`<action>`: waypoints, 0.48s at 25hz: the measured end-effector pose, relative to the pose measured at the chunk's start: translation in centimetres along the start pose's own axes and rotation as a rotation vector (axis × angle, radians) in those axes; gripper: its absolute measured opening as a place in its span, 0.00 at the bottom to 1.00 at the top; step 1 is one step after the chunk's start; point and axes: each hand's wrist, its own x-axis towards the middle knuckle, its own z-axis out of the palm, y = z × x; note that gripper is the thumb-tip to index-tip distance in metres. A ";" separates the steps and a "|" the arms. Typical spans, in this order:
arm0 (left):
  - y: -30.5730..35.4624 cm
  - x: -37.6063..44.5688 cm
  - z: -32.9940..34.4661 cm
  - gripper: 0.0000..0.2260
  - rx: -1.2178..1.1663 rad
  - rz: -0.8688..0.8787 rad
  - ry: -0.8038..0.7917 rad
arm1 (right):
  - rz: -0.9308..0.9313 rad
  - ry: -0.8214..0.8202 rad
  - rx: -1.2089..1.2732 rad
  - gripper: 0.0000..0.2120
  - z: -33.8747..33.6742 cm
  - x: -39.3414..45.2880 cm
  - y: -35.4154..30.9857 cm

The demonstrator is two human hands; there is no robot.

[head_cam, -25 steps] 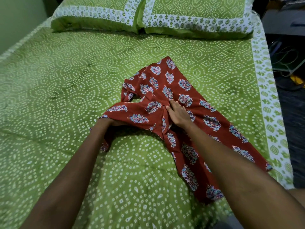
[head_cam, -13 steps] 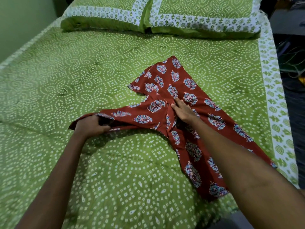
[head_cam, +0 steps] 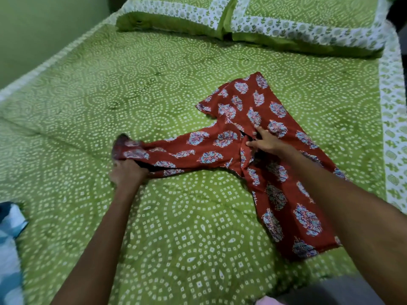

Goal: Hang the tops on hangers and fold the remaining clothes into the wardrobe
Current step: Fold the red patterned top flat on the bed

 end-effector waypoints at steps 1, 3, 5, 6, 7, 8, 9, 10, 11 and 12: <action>-1.0 0.0 0.1 0.19 -0.221 0.015 0.044 | 0.000 0.075 -0.028 0.30 -0.2 -0.8 -0.8; -2.2 -0.9 0.4 0.13 -0.600 -0.005 0.098 | -0.080 0.375 -0.153 0.22 0.7 -3.1 -2.5; -2.9 -1.8 1.0 0.12 -1.011 -0.120 0.100 | -0.312 0.458 -0.207 0.19 4.0 -6.0 -4.9; -3.3 -2.0 1.3 0.11 -1.247 -0.205 0.104 | -0.418 0.375 -0.240 0.19 6.2 -7.2 -5.9; -3.7 -2.1 1.5 0.09 -1.442 -0.270 0.128 | -0.483 0.266 -0.297 0.20 8.2 -8.0 -6.8; -4.4 -2.3 1.7 0.07 -1.552 -0.311 0.163 | -0.513 0.193 -0.355 0.21 10.0 -8.3 -7.3; -5.1 -2.8 1.7 0.09 -1.589 -0.331 0.191 | -0.540 0.187 -0.385 0.21 11.3 -8.6 -7.7; -5.9 -3.7 1.7 0.11 -1.586 -0.341 0.204 | -0.585 0.232 -0.383 0.19 12.2 -8.8 -7.9; -6.8 -4.8 1.7 0.13 -1.579 -0.343 0.196 | -0.648 0.295 -0.359 0.15 13.1 -9.0 -8.0; -7.6 -5.9 1.8 0.14 -1.572 -0.332 0.170 | -0.719 0.335 -0.333 0.11 13.9 -9.4 -7.9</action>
